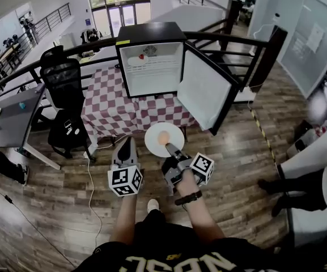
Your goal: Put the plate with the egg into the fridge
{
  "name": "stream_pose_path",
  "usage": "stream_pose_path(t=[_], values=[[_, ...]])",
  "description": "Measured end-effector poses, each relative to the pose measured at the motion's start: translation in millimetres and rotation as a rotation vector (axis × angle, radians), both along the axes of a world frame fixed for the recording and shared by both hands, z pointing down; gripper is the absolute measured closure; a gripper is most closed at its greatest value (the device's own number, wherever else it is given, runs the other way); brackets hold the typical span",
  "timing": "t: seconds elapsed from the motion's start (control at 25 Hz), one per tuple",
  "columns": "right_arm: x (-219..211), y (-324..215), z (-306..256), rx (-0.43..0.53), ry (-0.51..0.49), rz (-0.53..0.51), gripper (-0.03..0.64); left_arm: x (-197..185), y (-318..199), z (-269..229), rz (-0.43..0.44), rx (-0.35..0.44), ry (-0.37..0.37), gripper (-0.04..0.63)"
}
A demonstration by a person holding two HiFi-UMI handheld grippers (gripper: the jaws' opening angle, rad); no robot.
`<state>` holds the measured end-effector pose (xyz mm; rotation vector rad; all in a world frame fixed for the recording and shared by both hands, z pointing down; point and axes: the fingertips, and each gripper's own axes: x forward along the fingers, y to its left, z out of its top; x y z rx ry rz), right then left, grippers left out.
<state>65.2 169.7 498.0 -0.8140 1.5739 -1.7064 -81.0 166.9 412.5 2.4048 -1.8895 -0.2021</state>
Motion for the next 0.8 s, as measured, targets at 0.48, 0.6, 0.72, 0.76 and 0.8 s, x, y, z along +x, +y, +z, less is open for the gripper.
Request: stream_pose_path(t=[0.48,0.6,0.72,0.76,0.8], values=[[-45.6,-83.1,4.1,0.011,0.13,0.034,0.58,-49.9,-92.2,6.0,0.017,-0.019,0.036,0.574],[-54.7,-97.7,5.7,0.004,0.135,0.048,0.58,-60.2,-108.7,8.6,0.025,-0.028,0.026,0.574],[-61.9,-106.4,9.7,0.002,0.139,0.057,0.58,-69.6,-120.4,17.0,0.019,-0.041,-0.02,0.574],[-63.4,-108.8,12.3,-0.003,0.137,0.06,0.58,-71.2,-123.8,21.4,0.017,-0.049,-0.032,0.574],[-64.2,-111.5,15.5,-0.01,0.134,0.064,0.58,-71.6,-127.0,26.2,0.018,-0.058,-0.036,0.574]])
